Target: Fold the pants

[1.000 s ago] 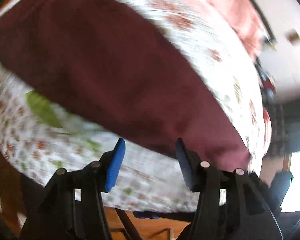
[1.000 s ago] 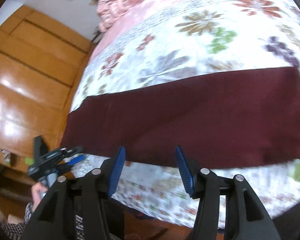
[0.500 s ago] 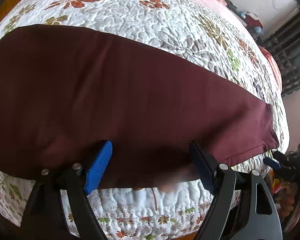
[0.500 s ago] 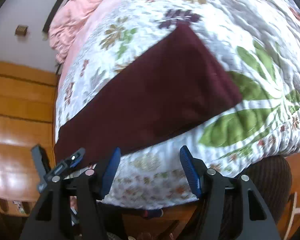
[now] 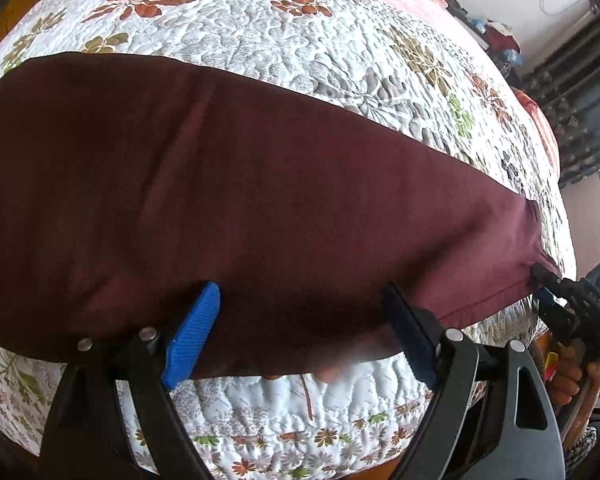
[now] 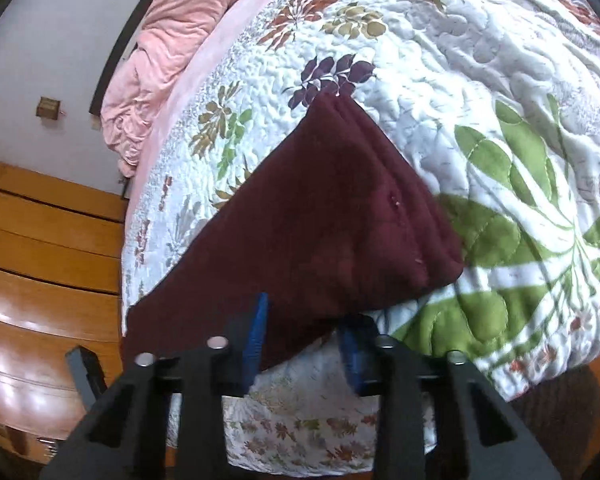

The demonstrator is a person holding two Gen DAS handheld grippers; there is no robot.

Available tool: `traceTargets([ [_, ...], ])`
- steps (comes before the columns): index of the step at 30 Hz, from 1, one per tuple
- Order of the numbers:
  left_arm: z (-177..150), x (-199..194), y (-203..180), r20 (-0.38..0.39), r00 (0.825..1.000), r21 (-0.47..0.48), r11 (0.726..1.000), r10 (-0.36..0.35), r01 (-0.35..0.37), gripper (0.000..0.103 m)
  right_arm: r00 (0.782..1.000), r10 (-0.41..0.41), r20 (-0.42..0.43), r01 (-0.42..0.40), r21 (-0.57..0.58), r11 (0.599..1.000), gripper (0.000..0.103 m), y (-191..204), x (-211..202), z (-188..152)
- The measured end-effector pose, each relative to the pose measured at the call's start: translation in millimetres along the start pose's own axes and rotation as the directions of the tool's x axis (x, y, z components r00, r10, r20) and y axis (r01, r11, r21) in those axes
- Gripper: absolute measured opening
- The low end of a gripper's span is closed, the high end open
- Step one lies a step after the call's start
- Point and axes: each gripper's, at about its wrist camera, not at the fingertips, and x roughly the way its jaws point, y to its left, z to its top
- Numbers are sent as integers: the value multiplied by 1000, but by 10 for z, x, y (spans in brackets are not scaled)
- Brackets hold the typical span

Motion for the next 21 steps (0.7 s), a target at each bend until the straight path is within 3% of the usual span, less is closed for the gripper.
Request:
traceTargets([
  [4,63,-103,5,17,1000,-24,1000,-17,18,81,998,43,49,-39,-79,996,17,255,-190,98],
  [8,188,-452,-22,148,987,-42,997,-59,66,81,986,118,122,-94,-191,977,15,614,-579,241],
  [12,196,-488,-82,167,984,-17,997,-65,69,83,971,119,207,-64,-254,965,15,731,-856,286],
  [15,129,-180,-40,85,996,-27,1000,-14,16,83,988,2,157,19,-132,991,15,307,-732,300],
  [16,102,-44,3,38,999,-38,999,5,-3,83,995,-35,95,43,-83,996,15,115,-572,293],
  [18,39,47,-12,60,998,18,1000,25,-26,86,990,-136,26,137,-34,990,15,-144,-359,227],
  [21,19,46,-111,56,997,75,995,56,-61,87,995,-95,14,95,13,995,16,-325,-290,173],
])
